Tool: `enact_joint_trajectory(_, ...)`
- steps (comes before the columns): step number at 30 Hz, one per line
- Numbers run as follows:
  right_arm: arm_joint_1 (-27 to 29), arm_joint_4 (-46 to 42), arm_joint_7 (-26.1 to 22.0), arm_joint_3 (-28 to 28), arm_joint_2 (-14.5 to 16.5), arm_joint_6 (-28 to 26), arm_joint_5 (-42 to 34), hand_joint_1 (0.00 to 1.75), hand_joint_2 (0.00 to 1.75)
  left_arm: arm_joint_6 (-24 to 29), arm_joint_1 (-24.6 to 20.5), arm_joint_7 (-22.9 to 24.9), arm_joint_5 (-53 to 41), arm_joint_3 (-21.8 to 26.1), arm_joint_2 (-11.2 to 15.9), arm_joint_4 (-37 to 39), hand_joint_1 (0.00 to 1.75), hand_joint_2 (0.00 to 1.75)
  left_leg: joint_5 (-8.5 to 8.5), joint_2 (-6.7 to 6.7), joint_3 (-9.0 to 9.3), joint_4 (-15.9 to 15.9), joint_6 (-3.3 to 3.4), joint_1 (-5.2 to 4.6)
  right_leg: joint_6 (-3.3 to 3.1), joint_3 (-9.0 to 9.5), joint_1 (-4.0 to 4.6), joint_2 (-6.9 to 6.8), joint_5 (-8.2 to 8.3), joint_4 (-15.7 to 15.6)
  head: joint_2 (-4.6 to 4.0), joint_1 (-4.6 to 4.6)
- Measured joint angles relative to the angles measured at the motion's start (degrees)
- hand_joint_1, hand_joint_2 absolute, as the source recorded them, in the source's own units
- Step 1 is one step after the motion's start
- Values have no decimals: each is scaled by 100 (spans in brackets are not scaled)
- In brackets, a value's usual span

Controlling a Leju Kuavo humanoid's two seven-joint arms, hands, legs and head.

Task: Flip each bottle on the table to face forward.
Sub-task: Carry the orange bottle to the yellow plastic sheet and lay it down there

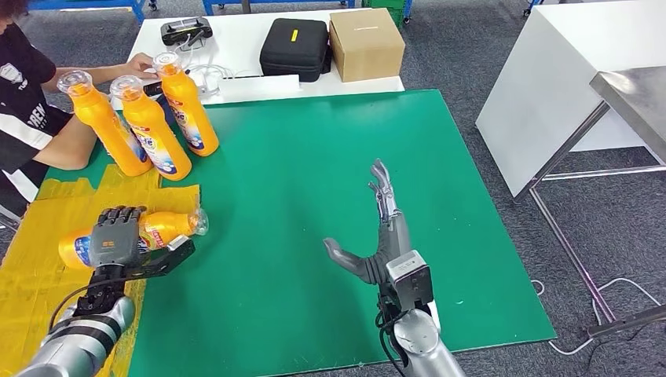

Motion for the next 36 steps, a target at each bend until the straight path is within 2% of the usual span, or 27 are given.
enact_joint_trajectory(6, 5, 10, 32, 0, -2, -2, 1, 0, 175, 9, 383, -1263, 498, 1041, -423, -748, 0, 175, -2, 0, -7, 1, 1, -1, 0, -6, -1, 0, 0, -1, 0, 0)
enact_joint_trajectory(12, 33, 55, 75, 1, -7, -38, 88, 0, 175, 11, 543, -2047, 938, 1686, -813, -1217, 0, 175, -2, 0, -7, 1, 0, 0, 0, -7, 1, 0, -1, -1, 0, 0)
enact_joint_trajectory(15, 56, 72, 131, 2, -9, -93, 195, 0, 175, 11, 653, -2357, 1121, 1842, -1024, -1463, 0, 175, -2, 0, -7, 0, 0, 0, 0, -7, 0, 0, -1, -1, 0, 0)
enact_joint_trajectory(18, 109, 77, 206, 1, -13, -169, 348, 0, 175, 11, 832, -2587, 1639, 1823, -1231, -1829, 0, 175, -2, 0, -8, 1, 1, -1, 1, -7, -1, 0, -1, -1, 0, 0)
enact_joint_trajectory(21, 165, 77, 245, 0, -19, -203, 416, 0, 175, 11, 1003, -2511, 2003, 1627, -1337, -2216, 0, 175, -3, -1, -9, 1, 1, -1, 1, -7, -1, 0, -1, -2, 0, 1)
enact_joint_trajectory(32, 218, 76, 256, -2, -26, -217, 442, 0, 175, -1, 1175, -2434, 2307, 1290, -1368, -2669, 0, 175, -2, -1, -9, 1, 1, 1, 1, -7, 2, 0, -1, -1, 0, 1)
enact_joint_trajectory(34, 240, 68, 257, -6, -27, -217, 444, 0, 175, -199, 1220, -2635, 2834, 1233, -1379, -2771, 0, 175, -2, -1, -9, 1, 1, 0, 1, -8, 1, 0, -1, -2, 0, 1)
enact_joint_trajectory(36, 320, 9, 258, -34, -32, -214, 447, 0, 175, -944, 1382, -2831, 3955, 1109, -1420, -3122, 0, 175, -4, -1, -10, 1, 1, -2, 1, -8, -1, 0, -2, -2, 0, -1)
